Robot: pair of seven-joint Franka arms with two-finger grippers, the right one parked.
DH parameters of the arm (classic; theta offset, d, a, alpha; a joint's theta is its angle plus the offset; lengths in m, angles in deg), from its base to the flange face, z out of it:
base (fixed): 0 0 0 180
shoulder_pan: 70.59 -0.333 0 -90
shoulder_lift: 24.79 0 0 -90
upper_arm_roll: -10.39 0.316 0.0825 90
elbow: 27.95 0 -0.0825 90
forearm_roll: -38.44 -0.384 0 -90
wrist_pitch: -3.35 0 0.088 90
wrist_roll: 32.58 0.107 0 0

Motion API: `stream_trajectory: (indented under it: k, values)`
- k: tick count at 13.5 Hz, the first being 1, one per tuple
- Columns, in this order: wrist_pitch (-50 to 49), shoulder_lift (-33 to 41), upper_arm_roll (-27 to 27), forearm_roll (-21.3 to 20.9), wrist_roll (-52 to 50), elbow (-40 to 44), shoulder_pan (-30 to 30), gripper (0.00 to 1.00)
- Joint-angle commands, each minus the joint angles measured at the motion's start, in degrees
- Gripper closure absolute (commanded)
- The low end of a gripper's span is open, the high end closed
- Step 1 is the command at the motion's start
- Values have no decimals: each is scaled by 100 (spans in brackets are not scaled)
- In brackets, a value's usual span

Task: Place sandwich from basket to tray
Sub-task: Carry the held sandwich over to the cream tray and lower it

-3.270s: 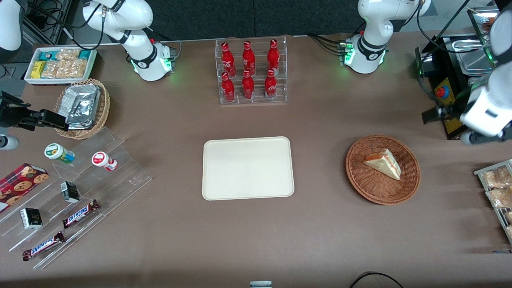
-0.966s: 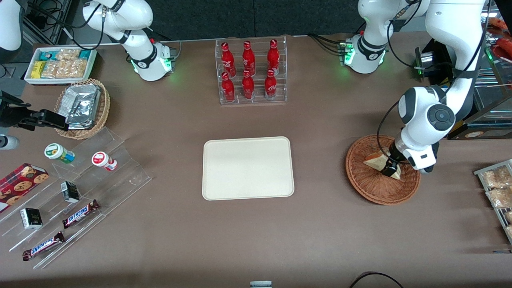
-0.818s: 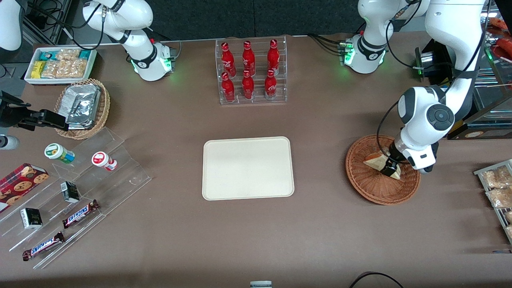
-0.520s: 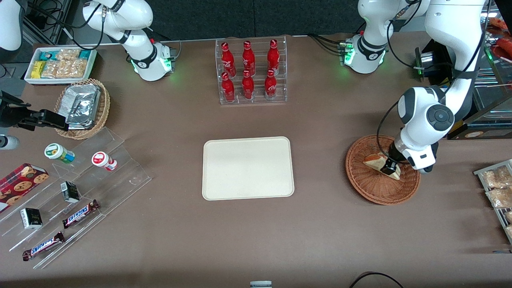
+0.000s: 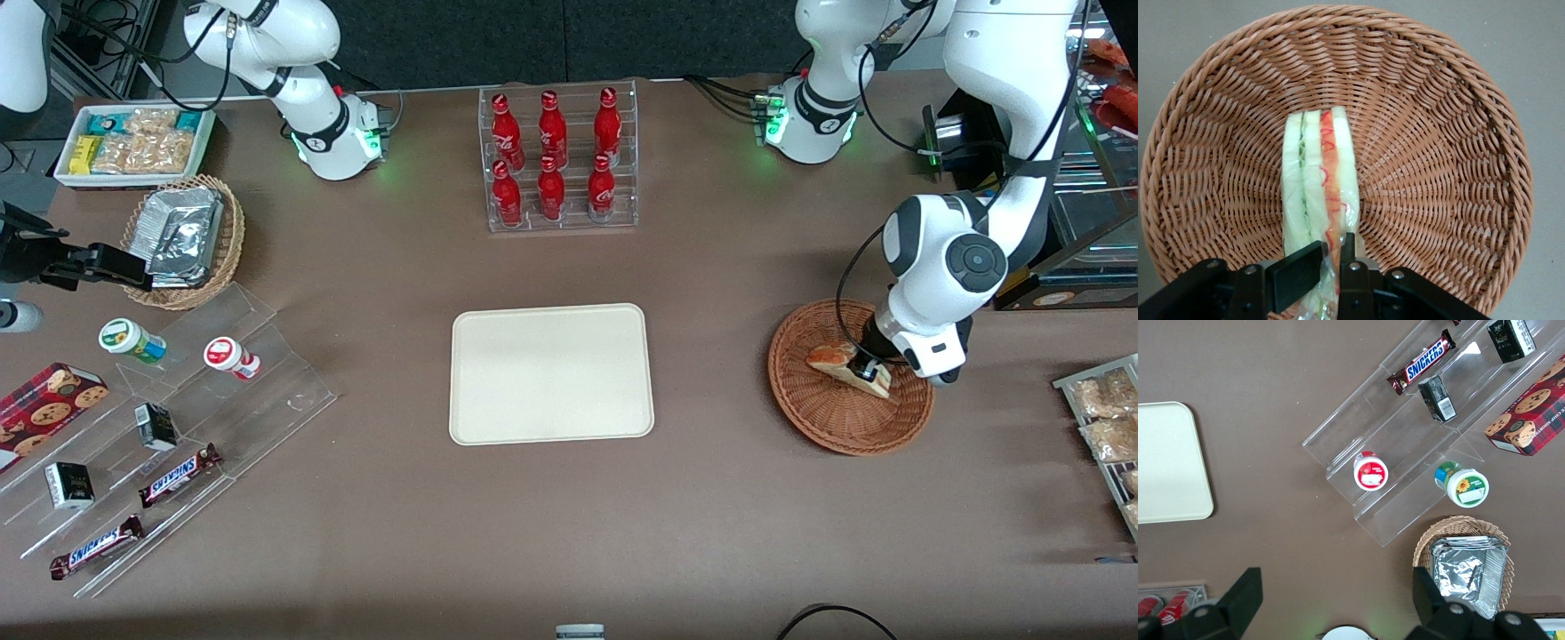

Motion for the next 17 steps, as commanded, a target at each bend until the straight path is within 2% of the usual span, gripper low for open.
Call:
stream_trajectory:
  k: [1, 4, 8, 11, 13, 17]
  values:
    - [-521, 61, -14, -81, 13, 265, 44, 100]
    - [-2339, 219, -67, -99, 249, 1318, 114, 100]
    - [-4494, 202, -67, -82, 584, 2988, 508, 100]
    - [-5051, 202, -76, -55, 734, 3570, 973, 100]
    - [-5043, 185, -111, -3, 716, 3755, 1474, 100]
    - [-4772, -489, -102, 6, 629, 4352, 2739, 100]
